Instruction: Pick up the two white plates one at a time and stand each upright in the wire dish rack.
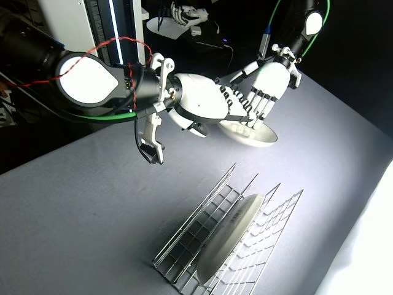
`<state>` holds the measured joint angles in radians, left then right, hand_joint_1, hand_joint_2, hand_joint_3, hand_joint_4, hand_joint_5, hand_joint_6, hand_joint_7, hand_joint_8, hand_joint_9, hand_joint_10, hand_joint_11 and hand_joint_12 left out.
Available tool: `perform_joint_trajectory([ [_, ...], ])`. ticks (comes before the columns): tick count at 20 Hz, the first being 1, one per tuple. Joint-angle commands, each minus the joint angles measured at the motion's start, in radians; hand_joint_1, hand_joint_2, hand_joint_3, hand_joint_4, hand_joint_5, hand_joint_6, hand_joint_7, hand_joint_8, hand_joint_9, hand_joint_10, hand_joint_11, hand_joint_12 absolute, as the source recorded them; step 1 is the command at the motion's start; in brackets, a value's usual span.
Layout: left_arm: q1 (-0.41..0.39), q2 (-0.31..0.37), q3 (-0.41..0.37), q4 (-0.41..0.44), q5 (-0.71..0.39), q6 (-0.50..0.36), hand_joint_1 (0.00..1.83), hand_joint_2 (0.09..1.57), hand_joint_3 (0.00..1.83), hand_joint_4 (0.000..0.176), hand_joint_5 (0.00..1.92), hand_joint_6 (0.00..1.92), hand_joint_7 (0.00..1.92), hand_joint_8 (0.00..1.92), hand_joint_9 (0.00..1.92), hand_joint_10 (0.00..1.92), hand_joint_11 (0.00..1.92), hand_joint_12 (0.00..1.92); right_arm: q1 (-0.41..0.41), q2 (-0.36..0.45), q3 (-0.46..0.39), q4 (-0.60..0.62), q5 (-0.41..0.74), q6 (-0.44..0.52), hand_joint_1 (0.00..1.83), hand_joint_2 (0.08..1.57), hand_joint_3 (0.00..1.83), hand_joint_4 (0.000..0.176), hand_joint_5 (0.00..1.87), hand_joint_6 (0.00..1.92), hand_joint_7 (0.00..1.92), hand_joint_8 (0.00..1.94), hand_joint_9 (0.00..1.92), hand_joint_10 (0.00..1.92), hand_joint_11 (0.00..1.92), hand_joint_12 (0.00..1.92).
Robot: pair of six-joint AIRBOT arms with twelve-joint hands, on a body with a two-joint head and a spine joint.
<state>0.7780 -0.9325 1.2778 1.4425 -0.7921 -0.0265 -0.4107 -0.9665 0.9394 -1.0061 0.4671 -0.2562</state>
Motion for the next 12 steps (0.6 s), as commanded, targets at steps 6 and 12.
perform_joint_trajectory([
  [6, 0.017, -0.015, 0.005, 0.037, -0.044, -0.008, 0.00, 1.03, 0.00, 0.000, 0.00, 0.00, 0.00, 0.00, 0.00, 0.00, 0.00, 0.00, -0.001, -0.068, 0.022, 0.022, 0.034, 0.000, 1.68, 1.17, 0.02, 0.000, 0.00, 0.00, 0.00, 0.00, 0.00, 0.00, 0.00, 0.00],
  [12, 0.017, -0.017, 0.012, 0.037, -0.044, -0.007, 0.00, 1.04, 0.00, 0.000, 0.00, 0.00, 0.00, 0.00, 0.00, 0.00, 0.00, 0.00, -0.030, -0.124, 0.071, 0.010, 0.021, -0.001, 1.66, 1.18, 0.02, 0.000, 0.00, 0.00, 0.00, 0.00, 0.00, 0.00, 0.00, 0.00],
])
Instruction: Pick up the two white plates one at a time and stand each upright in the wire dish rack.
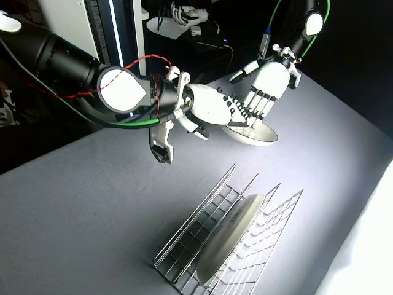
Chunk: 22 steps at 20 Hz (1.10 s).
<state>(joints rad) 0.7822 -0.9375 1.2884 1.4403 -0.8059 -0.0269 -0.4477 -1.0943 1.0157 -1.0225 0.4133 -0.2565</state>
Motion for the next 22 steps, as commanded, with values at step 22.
perform_joint_trajectory([
  [22, 0.017, -0.017, 0.010, 0.026, -0.034, -0.007, 0.00, 1.04, 0.00, 0.000, 0.00, 0.00, 0.00, 0.00, 0.00, 0.00, 0.00, 0.00, 0.054, -0.289, 0.248, -0.003, 0.059, -0.004, 1.73, 1.25, 0.00, 0.000, 0.00, 0.00, 0.00, 0.00, 0.00, 0.00, 0.00, 0.57],
])
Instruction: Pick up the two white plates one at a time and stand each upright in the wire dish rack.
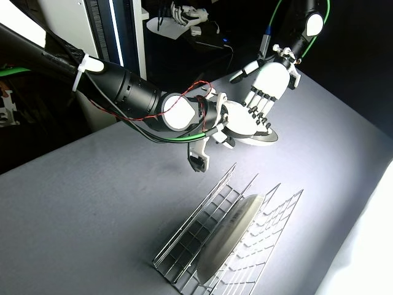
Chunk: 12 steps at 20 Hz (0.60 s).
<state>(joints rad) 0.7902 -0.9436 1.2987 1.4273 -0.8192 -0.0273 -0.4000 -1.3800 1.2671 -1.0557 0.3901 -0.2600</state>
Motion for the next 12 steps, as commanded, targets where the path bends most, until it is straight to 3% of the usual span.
perform_joint_trajectory([
  [1, 0.009, -0.010, 0.000, 0.038, -0.021, -0.007, 0.00, 1.04, 0.00, 0.000, 0.00, 0.00, 0.00, 0.00, 0.00, 0.00, 0.00, 0.00, 0.006, -0.005, -0.002, 0.030, 0.081, 0.000, 1.72, 1.27, 0.00, 0.000, 0.00, 0.00, 0.00, 0.00, 0.00, 0.00, 0.00, 0.69],
  [2, 0.009, -0.010, 0.000, 0.038, -0.022, -0.007, 0.00, 1.04, 0.00, 0.000, 0.00, 0.00, 0.00, 0.00, 0.00, 0.00, 0.00, 0.00, 0.005, -0.007, 0.000, 0.030, 0.080, 0.000, 1.71, 1.29, 0.00, 0.000, 0.06, 0.01, 0.09, 0.01, 0.15, 0.04, 0.00, 1.01],
  [3, 0.009, -0.010, 0.000, 0.037, -0.022, -0.007, 0.00, 1.04, 0.00, 0.000, 0.00, 0.00, 0.00, 0.00, 0.00, 0.00, 0.00, 0.00, 0.003, -0.008, 0.001, 0.030, 0.079, 0.000, 1.81, 1.26, 0.00, 0.000, 0.19, 0.03, 0.22, 0.02, 0.27, 0.07, 0.26, 1.73],
  [4, 0.009, -0.010, 0.000, 0.037, -0.022, -0.007, 0.00, 1.04, 0.00, 0.000, 0.00, 0.00, 0.00, 0.00, 0.00, 0.00, 0.00, 0.00, -0.001, -0.008, 0.002, 0.031, 0.077, 0.000, 1.83, 1.24, 0.00, 0.000, 0.44, 0.07, 0.48, 0.04, 0.49, 0.12, 0.34, 1.85],
  [5, 0.009, -0.010, 0.000, 0.036, -0.022, -0.007, 0.00, 1.04, 0.00, 0.000, 0.00, 0.00, 0.00, 0.00, 0.00, 0.00, 0.00, 0.00, -0.006, -0.008, 0.002, 0.031, 0.077, 0.000, 1.78, 1.18, 0.06, 0.000, 0.78, 0.11, 0.81, 0.07, 0.51, 1.23, 0.55, 1.87],
  [6, 0.009, -0.009, 0.000, 0.035, -0.022, -0.007, 0.00, 1.04, 0.00, 0.000, 0.00, 0.00, 0.00, 0.00, 0.00, 0.00, 0.00, 0.00, -0.011, -0.009, 0.001, 0.031, 0.077, 0.000, 1.78, 1.18, 0.06, 0.000, 0.78, 0.11, 0.81, 0.07, 0.51, 1.23, 0.55, 1.87],
  [7, 0.009, -0.009, 0.001, 0.035, -0.022, -0.007, 0.00, 1.04, 0.00, 0.000, 0.00, 0.00, 0.00, 0.00, 0.00, 0.00, 0.00, 0.00, -0.015, -0.008, 0.002, 0.031, 0.077, 0.000, 1.53, 1.20, 0.03, 0.000, 0.69, 1.14, 0.77, 0.92, 0.61, 1.38, 0.72, 1.73],
  [8, 0.009, -0.009, 0.001, 0.035, -0.022, -0.007, 0.00, 1.04, 0.00, 0.000, 0.00, 0.00, 0.00, 0.00, 0.00, 0.00, 0.00, 0.00, -0.018, -0.008, 0.002, 0.031, 0.077, 0.000, 1.48, 1.19, 0.01, 0.000, 0.73, 1.27, 0.80, 1.05, 0.67, 1.36, 0.78, 1.66],
  [9, 0.009, -0.009, 0.001, 0.035, -0.022, -0.008, 0.00, 1.03, 0.00, 0.000, 0.00, 0.00, 0.00, 0.00, 0.00, 0.00, 0.00, 0.00, -0.020, -0.008, 0.002, 0.031, 0.077, 0.000, 1.48, 1.15, 0.00, 0.000, 0.81, 1.17, 0.87, 0.96, 0.81, 1.21, 0.86, 1.57],
  [12, -0.007, -0.003, 0.002, 0.035, -0.022, -0.018, 0.00, 1.03, 0.00, 0.000, 0.00, 0.00, 0.00, 0.00, 0.00, 0.00, 0.00, 0.00, -0.018, -0.007, 0.002, 0.031, 0.079, 0.000, 1.48, 1.12, 0.00, 0.000, 0.86, 1.08, 0.93, 0.89, 0.87, 1.13, 0.92, 1.50],
])
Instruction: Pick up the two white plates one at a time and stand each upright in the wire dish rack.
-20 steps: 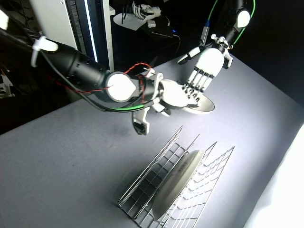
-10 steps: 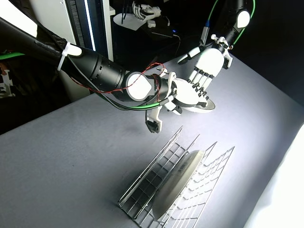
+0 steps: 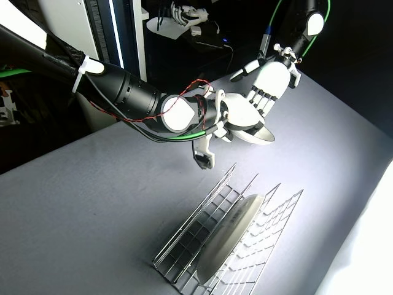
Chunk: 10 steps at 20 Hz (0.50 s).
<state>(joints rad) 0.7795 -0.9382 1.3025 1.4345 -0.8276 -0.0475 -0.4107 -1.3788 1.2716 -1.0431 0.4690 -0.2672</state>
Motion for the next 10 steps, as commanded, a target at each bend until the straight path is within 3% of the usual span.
perform_joint_trajectory([
  [1, -0.006, -0.006, -0.002, 0.027, -0.015, -0.002, 0.00, 1.03, 0.00, 0.000, 0.00, 0.00, 0.00, 0.00, 0.00, 0.00, 0.00, 0.00, -0.006, -0.007, -0.003, 0.018, 0.004, 0.007, 1.49, 1.11, 0.00, 0.000, 0.88, 1.02, 0.96, 0.86, 0.91, 1.08, 0.94, 1.48],
  [6, -0.090, 0.017, -0.002, 0.027, -0.032, -0.034, 0.00, 1.04, 0.00, 0.000, 0.00, 0.00, 0.00, 0.00, 0.00, 0.00, 0.00, 0.00, 0.023, 0.039, -0.032, 0.024, 0.039, 0.008, 1.49, 1.09, 0.00, 0.000, 0.91, 0.94, 1.00, 0.84, 0.98, 0.99, 0.93, 1.46],
  [10, -0.178, 0.037, 0.008, 0.027, -0.052, -0.071, 0.00, 1.03, 0.00, 0.000, 0.00, 0.00, 0.00, 0.00, 0.00, 0.00, 0.00, 0.00, 0.053, 0.122, -0.124, 0.113, 0.043, 0.008, 1.49, 1.09, 0.00, 0.000, 0.89, 0.95, 1.02, 0.83, 0.98, 0.97, 0.93, 1.46],
])
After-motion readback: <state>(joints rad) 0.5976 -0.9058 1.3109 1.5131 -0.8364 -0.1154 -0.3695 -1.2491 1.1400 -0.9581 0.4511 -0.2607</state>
